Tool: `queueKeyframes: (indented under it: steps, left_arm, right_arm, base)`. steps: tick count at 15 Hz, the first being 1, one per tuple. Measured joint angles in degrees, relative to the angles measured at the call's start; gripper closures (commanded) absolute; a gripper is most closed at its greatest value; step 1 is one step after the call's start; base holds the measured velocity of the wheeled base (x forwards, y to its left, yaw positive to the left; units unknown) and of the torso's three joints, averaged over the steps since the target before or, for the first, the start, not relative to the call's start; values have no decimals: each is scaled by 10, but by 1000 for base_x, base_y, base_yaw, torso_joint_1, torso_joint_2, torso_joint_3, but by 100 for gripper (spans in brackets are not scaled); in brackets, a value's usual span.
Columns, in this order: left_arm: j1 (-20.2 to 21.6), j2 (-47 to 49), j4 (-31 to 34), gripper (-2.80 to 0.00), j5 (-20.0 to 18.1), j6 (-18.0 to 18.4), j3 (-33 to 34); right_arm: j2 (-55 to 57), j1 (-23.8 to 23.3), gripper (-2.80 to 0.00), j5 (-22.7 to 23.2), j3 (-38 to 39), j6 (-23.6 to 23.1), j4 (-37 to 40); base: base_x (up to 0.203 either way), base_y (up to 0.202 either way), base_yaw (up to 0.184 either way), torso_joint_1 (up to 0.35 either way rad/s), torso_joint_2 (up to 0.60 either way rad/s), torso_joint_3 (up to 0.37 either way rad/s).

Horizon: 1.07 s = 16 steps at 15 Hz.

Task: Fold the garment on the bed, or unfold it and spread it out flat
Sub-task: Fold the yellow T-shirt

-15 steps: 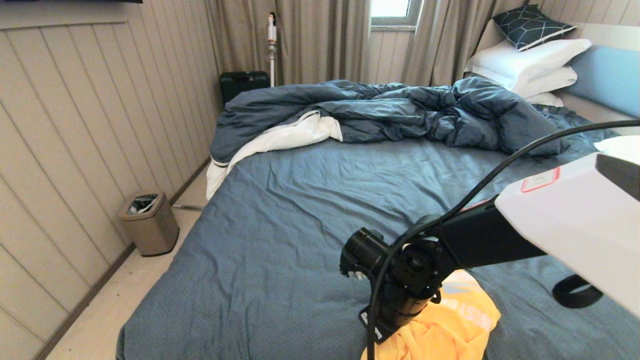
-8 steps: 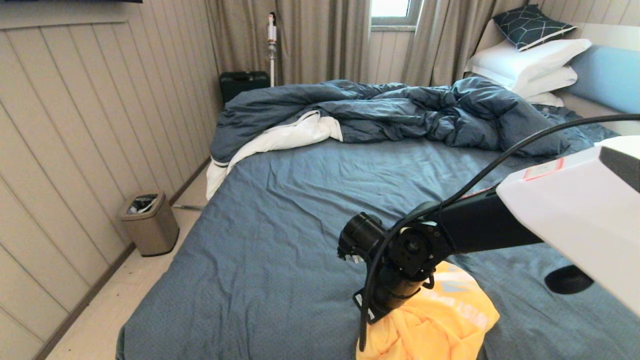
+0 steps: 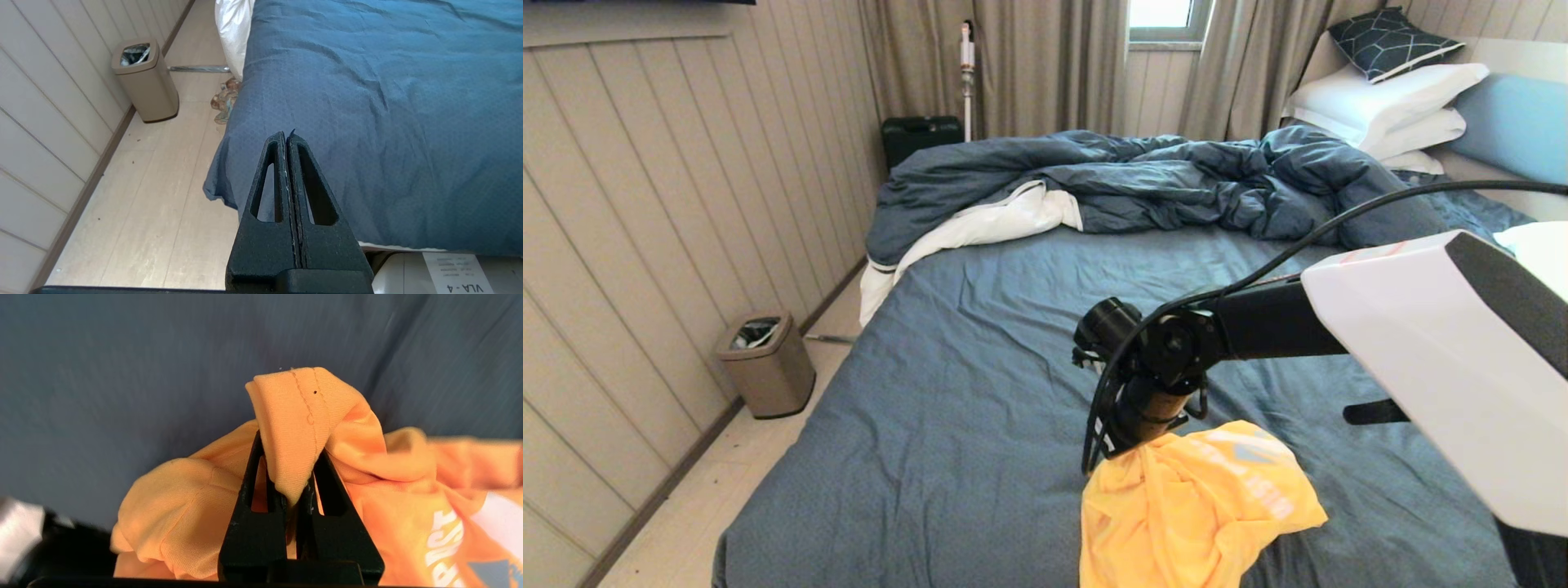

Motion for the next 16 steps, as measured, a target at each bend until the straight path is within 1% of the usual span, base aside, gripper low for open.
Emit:
queueKeyframes:
  steps: [3,5,10,12,16]
  left_arm:
    - [0,0,0,0,0,0,0]
    - [0,0,0,0,0,0,0]
    - [0,0,0,0,0,0,0]
    - [0,0,0,0,0,0,0]
    - [0,0,0,0,0,0,0]
  right_arm:
    - [35,-9,0,-1,-88,6,22]
    - [59,-11,0,-12,-122,10,17]
    - [79,-12,0,-15,-133,14,14]
    - [78,-12,0,-15,-133,10,15]
    - [60,-13,0,-10,-134,15,13]
  base:
    - [0,0,0,0,0,0]
    - [0,0,0,0,0,0]
    - [0,0,0,0,0,0]
    - [0,0,0,0,0,0]
    - [0,0,0,0,0,0]
